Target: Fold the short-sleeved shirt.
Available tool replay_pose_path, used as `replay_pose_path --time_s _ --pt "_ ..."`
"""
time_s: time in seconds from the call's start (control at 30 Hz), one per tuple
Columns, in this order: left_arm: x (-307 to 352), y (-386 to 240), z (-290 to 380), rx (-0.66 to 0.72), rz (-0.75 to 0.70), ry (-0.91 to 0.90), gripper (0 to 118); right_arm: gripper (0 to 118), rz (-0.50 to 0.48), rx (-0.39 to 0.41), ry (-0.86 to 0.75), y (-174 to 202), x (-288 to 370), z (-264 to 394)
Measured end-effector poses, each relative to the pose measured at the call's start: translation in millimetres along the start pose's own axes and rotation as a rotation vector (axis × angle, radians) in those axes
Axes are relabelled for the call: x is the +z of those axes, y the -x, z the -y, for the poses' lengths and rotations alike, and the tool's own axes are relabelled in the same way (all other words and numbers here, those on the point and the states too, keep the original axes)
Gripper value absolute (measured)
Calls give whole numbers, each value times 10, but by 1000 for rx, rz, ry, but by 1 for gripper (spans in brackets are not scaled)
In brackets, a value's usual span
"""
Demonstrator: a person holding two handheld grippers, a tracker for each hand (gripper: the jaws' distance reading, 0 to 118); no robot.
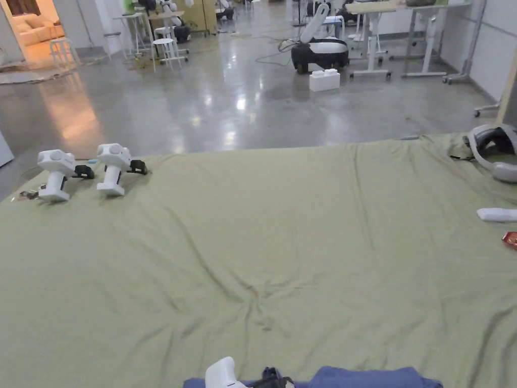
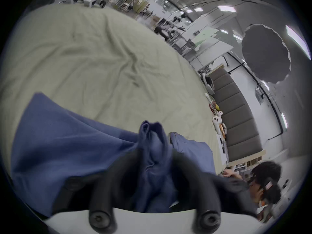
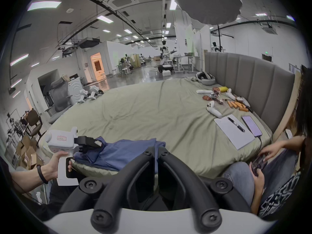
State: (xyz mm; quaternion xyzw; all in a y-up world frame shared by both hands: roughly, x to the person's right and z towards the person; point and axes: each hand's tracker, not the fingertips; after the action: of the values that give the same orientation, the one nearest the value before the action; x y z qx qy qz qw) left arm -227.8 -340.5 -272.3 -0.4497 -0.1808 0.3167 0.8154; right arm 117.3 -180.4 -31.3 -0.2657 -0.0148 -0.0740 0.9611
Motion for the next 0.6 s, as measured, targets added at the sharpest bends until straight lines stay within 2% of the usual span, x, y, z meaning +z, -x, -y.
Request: replay_pose_path --time_s 0.03,0.07,0.13,0.2,0.23,0.27,0.3,0.33,0.37,0.43,0.47,0.53,0.6 --pt "74 -6 -30 21 67 -7 86 5 15 -7 8 -22 -12 19" --pt "191 -17 -79 23 98 -50 94 5 26 -11 17 -42 -24 32" --pt "468 -54 -174 -28 119 -119 93 5 24 -24 34 -92 -63 52" --pt "664 -65 -235 -60 64 -193 90 5 20 -32 44 -111 -90 60" --pt "675 -30 -269 -58 36 -193 81 5 18 -32 48 -109 -102 58" --pt "655 7 -281 -46 17 -184 66 5 15 -28 51 -103 -104 56" --pt "578 53 -259 -27 20 -171 29 5 14 -25 52 -94 -104 56" --pt "435 98 -233 0 8 -138 12 5 13 -21 52 -83 -105 53" --pt "325 129 -181 26 15 -95 12 5 10 -19 53 -79 -106 54" --pt "65 200 -28 71 158 3 12 5 9 -13 52 -53 -78 47" --pt "-58 166 78 56 166 35 12 5 10 -16 50 -48 -62 46" --pt "-342 47 233 -38 79 140 9 5 3 -36 46 -62 -45 39" --pt "-403 65 244 -25 80 98 7 5 6 -48 49 -66 -56 29"
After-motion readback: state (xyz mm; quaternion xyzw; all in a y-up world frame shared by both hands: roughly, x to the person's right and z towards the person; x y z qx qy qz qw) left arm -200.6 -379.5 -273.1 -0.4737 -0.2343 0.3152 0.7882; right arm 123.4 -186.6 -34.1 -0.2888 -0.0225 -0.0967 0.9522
